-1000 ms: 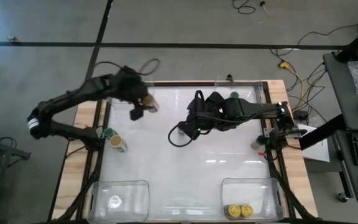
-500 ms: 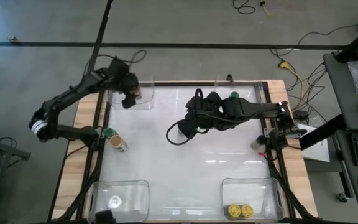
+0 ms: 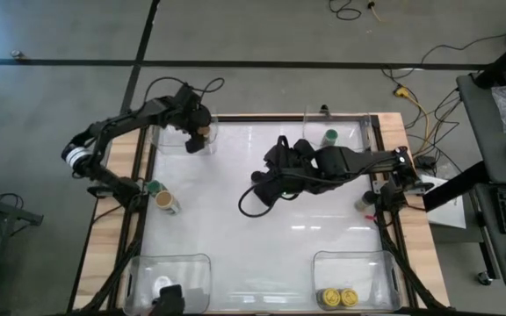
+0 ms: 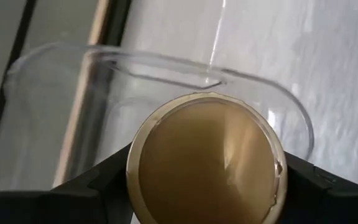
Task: Sort spices by type
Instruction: Put the right brown seasoning bottle into the top left transparent bin, then put the brown seasoning bottle into the top left transparent bin
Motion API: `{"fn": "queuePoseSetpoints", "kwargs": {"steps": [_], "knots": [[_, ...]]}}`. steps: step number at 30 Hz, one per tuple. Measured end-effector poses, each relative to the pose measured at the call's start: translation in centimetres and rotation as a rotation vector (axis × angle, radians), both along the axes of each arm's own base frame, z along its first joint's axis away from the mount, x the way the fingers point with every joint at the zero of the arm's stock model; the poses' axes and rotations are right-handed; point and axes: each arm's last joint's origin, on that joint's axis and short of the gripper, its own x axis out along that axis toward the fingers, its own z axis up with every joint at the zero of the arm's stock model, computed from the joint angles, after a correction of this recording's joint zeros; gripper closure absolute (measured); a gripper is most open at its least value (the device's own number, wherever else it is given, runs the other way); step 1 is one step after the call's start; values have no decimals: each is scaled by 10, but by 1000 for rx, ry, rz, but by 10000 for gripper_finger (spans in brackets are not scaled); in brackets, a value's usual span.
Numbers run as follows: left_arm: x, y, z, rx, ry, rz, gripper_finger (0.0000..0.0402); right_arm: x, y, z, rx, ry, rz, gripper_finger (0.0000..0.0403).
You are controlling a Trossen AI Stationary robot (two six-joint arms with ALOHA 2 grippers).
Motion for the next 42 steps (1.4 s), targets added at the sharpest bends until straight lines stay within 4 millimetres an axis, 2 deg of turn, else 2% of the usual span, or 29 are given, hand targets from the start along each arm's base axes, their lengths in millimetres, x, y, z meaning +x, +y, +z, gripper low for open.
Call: {"fn": "queuePoseSetpoints", "kwargs": {"steps": [6, 14, 21, 28, 35, 42], "knots": [[3, 7, -14, -34, 19, -28, 144, -1, 5, 0, 6, -4, 7, 158], [3, 7, -15, -82, -21, -15, 143, -2, 6, 0, 7, -3, -1, 144], [3, 6, -14, -102, -40, -21, 79, -2, 5, 0, -2, 3, 8, 128], [2, 5, -12, -96, -42, -13, 66, -2, 5, 0, -3, 4, 9, 110], [-3, -1, 6, -49, -82, -6, 64, -2, 5, 0, -4, 4, 9, 94], [-18, -20, 42, 18, -161, 21, 63, 0, -2, 0, -21, 11, 1, 80]]}}
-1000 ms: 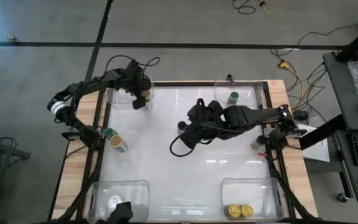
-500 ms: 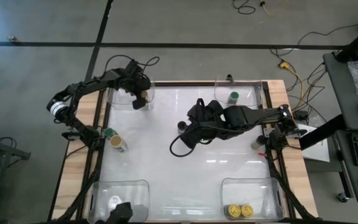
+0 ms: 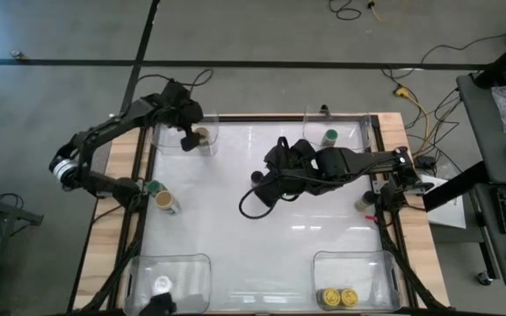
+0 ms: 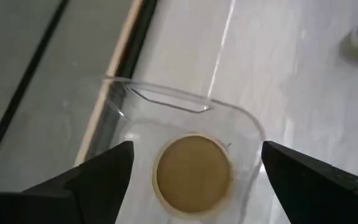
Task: Sort spices by type
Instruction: Put the brown seasoning bottle into the top left transparent bin
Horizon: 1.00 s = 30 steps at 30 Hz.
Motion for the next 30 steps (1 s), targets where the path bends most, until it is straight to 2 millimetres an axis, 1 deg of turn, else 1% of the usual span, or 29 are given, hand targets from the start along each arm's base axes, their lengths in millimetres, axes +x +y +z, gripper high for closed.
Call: {"fn": "queuePoseSetpoints", "kwargs": {"steps": [3, 6, 9, 13, 15, 17, 20, 25, 30], "knots": [[-11, -14, 20, -25, -77, 99, 63, 2, -8, 2, -60, -10, -23, 73], [-23, -36, 37, -99, -127, 179, 63, 10, -19, 3, -138, -35, -41, 67], [-31, -66, 50, -124, -128, 135, 70, 22, -37, 1, -184, -56, -43, 62], [-38, -106, 64, -164, -177, 65, 85, 40, -63, -1, -249, -93, -25, 60], [-42, -124, 71, -181, -214, 23, 92, 48, -72, 1, -288, -131, -14, 62], [-46, -139, 75, -208, -241, -4, 97, 51, -79, 4, -316, -147, -7, 64], [-53, -157, 78, -249, -240, 9, 99, 54, -82, 7, -346, -173, 4, 64], [-65, -181, 73, -296, -148, 17, 100, 56, -81, 5, -370, -148, 32, 58], [-69, -196, 72, -382, -123, 54, 100, 56, -71, 2, -367, -122, 62, 62]]}}
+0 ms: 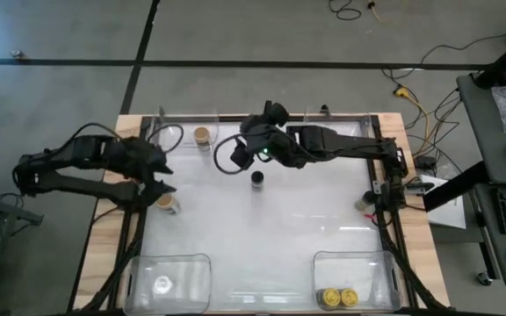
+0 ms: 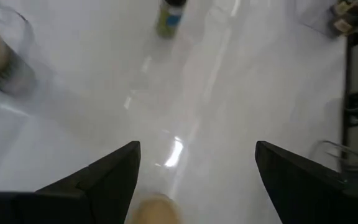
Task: Sort spices by type
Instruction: Put the brown seasoning bottle into the top left transparent bin
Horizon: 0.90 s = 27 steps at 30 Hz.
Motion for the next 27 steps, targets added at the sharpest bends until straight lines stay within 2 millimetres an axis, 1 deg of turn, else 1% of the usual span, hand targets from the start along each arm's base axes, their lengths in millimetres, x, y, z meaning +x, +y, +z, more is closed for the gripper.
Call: {"fn": "queuePoseSetpoints", "kwargs": {"steps": [3, 8, 13, 16, 20, 23, 25, 27], "knots": [[3, -9, -2, -60, 30, -2, 100, -2, 10, -3, -1, 35, 25, 66], [15, -29, -9, -56, 114, -59, 100, -6, 27, -7, -22, 115, 76, 68], [25, -46, -16, -80, 181, -60, 100, -11, 44, -12, -36, 192, 123, 62], [27, -52, -14, -87, 185, -56, 100, -14, 60, -12, -83, 235, 169, 60], [29, -58, -12, -66, 208, -96, 100, -19, 89, -12, -128, 247, 232, 62], [27, -63, -15, -20, 295, -203, 97, -25, 107, -13, -96, 220, 243, 58], [27, -66, -18, 25, 354, -280, 90, -30, 117, -13, -89, 195, 208, 53], [29, -68, -20, 66, 377, -325, 79, -35, 127, -14, -85, 160, 167, 49]]}}
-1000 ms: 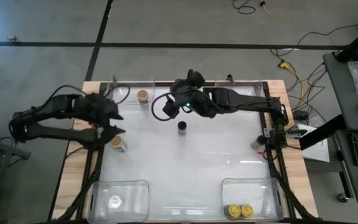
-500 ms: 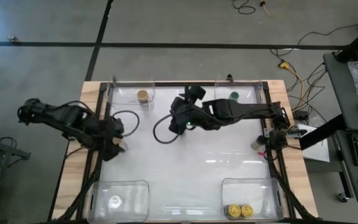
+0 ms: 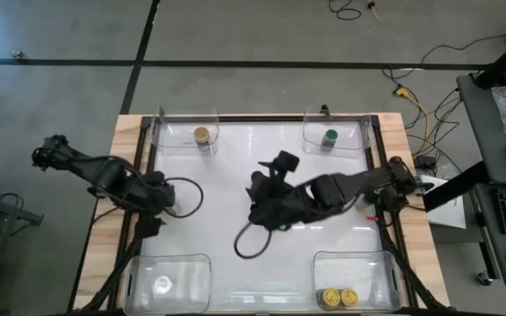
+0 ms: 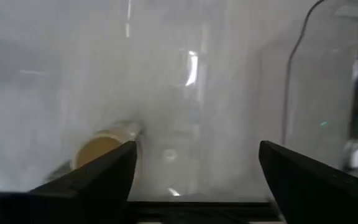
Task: Sort spices by type
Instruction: Put the brown seasoning bottle into the top left transparent bin
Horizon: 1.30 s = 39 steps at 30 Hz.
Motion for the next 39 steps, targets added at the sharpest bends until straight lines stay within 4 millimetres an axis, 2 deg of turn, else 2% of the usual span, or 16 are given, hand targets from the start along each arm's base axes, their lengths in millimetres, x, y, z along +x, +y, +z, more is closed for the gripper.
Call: {"fn": "queuePoseSetpoints", "kwargs": {"steps": [4, 8, 18, 24, 31, 39], "knots": [[4, -1, -3, 47, 5, -69, 56, -9, 20, 0, 50, -103, -61, 49], [-1, 3, -13, 84, 65, -87, 41, -13, 34, -1, 129, -178, -91, 48], [-3, 25, -34, 157, 92, -82, 38, -7, 63, -23, 227, -231, -119, 48], [-2, 40, -56, 158, 190, -46, 37, -1, 70, -36, 265, -247, -148, 48], [-3, 46, -75, 168, 220, -61, 37, 0, 71, -38, 290, -259, -161, 49], [-3, 46, -84, 165, 218, -72, 37, 0, 70, -38, 284, -254, -159, 48]]}}
